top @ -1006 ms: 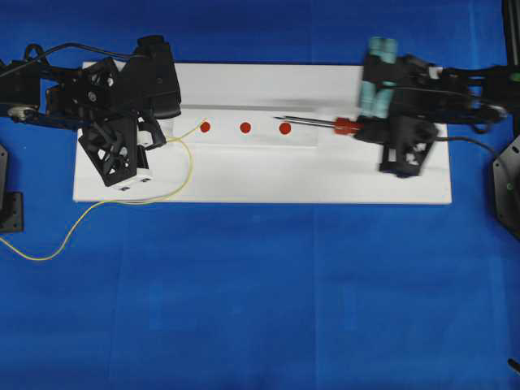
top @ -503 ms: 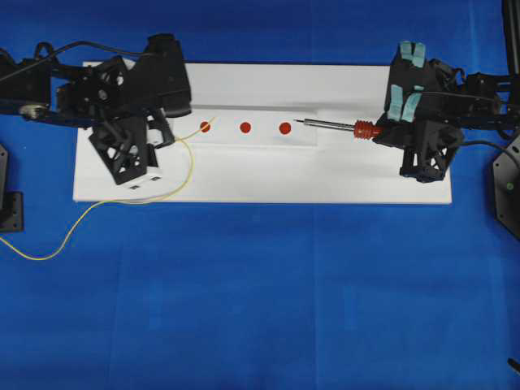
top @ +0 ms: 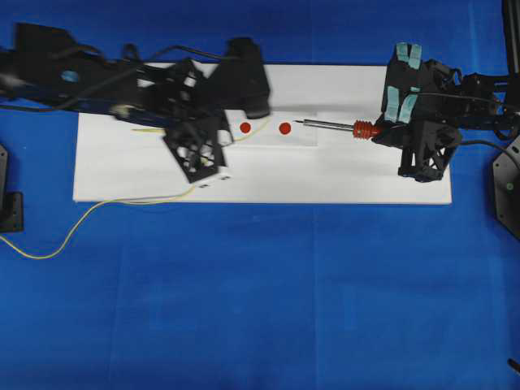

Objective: Touch the tip of the soldering iron to the tip of the solder at the mark.

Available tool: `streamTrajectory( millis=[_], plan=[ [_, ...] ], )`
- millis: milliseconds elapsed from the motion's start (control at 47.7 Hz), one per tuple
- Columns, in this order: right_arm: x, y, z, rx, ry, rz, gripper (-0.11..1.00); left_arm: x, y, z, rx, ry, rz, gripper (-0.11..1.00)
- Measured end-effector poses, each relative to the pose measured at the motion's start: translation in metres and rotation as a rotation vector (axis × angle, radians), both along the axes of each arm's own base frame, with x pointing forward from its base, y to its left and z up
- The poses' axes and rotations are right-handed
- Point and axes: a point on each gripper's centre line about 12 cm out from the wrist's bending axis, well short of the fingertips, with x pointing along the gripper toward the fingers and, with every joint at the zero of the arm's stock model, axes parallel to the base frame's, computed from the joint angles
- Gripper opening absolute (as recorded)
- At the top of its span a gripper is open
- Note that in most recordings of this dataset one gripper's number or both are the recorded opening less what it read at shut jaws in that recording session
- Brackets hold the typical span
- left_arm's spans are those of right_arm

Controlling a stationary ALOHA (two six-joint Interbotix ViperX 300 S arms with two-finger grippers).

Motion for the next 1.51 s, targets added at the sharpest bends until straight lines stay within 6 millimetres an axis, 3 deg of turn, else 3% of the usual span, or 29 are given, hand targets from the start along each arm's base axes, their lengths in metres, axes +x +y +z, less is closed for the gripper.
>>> streamTrajectory(
  millis=[189,419,1509],
  plan=[
    [0.000,0.000,0.000,-0.001,0.000,0.001,0.06,0.018,0.001,-0.013,0.003,-0.012,-0.004,0.02],
    [0.000,-0.001,0.000,-0.002,-0.002,-0.003,0.06,0.023,0.002,-0.027,-0.002,-0.005,0.002,0.02],
    [0.021,-0.007,-0.022,0.039,0.126,0.001,0.06,0.020,0.001,-0.030,-0.004,0.021,-0.001,0.02]
  ],
)
